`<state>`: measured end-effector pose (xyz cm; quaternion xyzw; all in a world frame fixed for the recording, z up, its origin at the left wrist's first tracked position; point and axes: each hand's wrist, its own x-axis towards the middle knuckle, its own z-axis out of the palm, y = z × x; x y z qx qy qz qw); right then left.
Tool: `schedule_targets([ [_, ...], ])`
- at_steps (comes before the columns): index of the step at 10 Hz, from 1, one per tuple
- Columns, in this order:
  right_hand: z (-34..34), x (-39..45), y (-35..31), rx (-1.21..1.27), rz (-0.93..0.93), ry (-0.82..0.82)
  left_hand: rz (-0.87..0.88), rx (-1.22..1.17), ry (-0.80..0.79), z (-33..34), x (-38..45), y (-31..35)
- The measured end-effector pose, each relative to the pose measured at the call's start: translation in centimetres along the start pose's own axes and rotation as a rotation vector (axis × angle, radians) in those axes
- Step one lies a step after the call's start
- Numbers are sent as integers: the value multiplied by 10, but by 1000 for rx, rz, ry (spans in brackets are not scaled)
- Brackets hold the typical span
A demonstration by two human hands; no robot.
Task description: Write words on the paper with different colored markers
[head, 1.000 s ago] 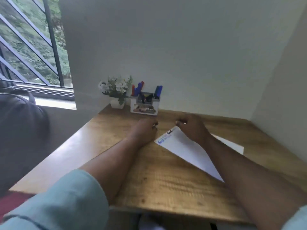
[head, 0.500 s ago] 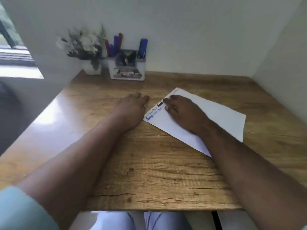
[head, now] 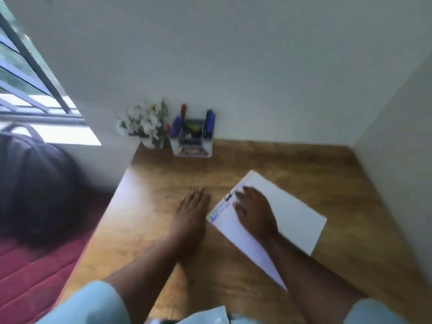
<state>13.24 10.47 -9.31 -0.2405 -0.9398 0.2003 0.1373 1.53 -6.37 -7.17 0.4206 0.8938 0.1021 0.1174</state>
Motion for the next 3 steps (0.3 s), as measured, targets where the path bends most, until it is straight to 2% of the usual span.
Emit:
schedule_targets([
  [1, 1, 0, -4, 44, 35, -63, -19, 51, -99, -8, 3, 5],
  [3, -31, 22, -16, 67, 100, -32, -19, 100, -112, -45, 42, 21],
])
